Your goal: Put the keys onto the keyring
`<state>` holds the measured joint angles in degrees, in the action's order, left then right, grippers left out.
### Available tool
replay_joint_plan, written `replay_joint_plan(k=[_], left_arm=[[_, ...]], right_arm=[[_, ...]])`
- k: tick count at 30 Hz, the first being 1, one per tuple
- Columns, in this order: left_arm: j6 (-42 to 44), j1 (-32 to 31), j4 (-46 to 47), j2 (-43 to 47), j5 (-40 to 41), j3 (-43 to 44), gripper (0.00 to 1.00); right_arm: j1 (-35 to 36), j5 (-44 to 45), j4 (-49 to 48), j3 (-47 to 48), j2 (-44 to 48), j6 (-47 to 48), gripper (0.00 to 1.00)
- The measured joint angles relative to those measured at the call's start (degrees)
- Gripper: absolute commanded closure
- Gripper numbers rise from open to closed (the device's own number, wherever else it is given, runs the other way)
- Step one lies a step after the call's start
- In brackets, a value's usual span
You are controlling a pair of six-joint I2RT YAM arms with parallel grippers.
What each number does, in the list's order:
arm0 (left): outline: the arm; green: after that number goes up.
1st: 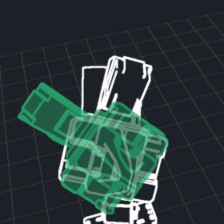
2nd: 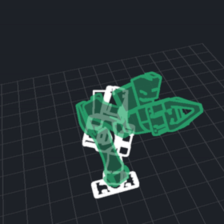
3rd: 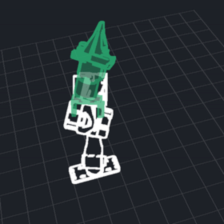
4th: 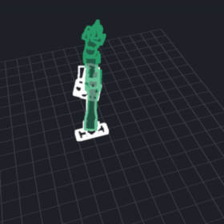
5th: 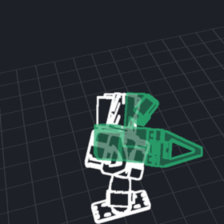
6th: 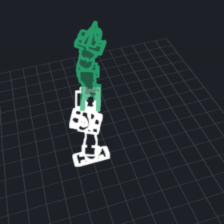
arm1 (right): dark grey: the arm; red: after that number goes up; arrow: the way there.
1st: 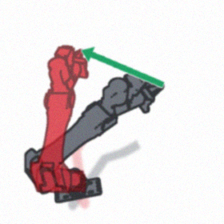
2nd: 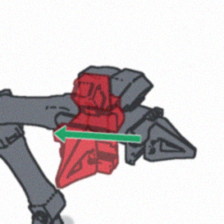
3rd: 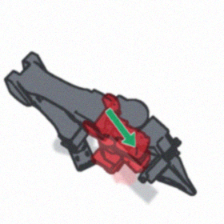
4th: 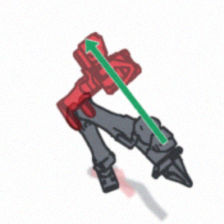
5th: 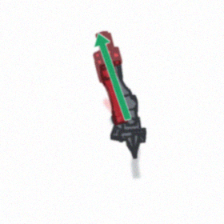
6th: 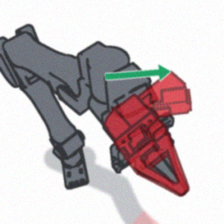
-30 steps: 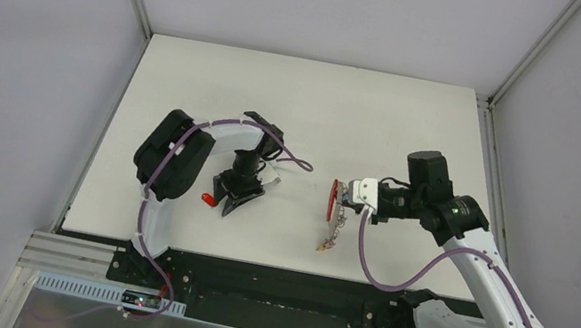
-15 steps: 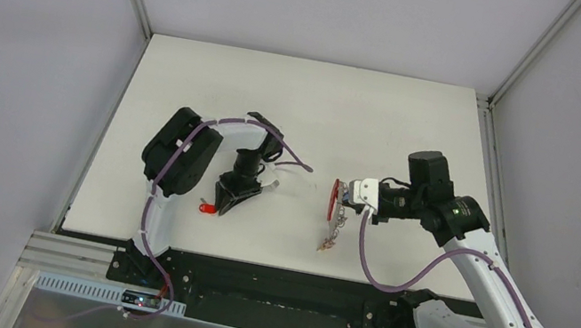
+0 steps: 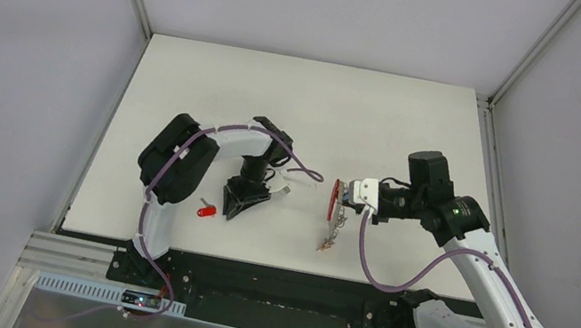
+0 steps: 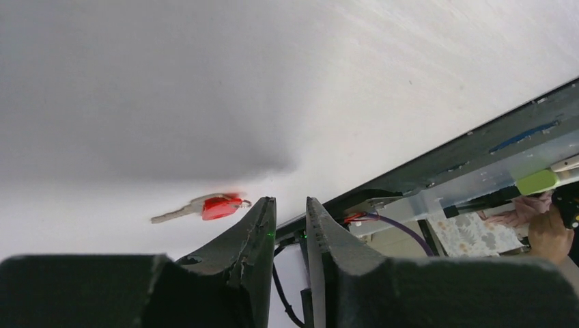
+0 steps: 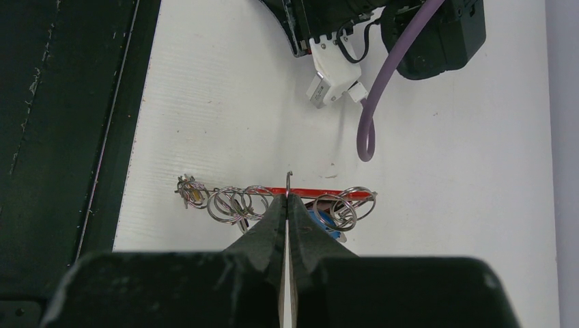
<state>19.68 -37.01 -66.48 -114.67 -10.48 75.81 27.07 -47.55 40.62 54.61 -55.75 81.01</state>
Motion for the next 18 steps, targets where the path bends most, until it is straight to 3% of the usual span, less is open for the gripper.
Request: replay_joint_plan(k=[3,6,18], left_arm=[[0.8,-0.1,0.1,2.7,-0.4,-0.8,0.6],[1.1,0.0,0.1,5.5,0.6,-2.0,0.54],[2.0,1.1,-1.2,1.2,1.4,-3.9,0.5]], right_arm=[[0.0,0.0,0.0,0.0,0.0,0.0,1.0],[0.0,0.0,0.0,0.0,0.0,0.0,1.0],[0.0,0.0,0.0,0.0,0.0,0.0,1.0]])
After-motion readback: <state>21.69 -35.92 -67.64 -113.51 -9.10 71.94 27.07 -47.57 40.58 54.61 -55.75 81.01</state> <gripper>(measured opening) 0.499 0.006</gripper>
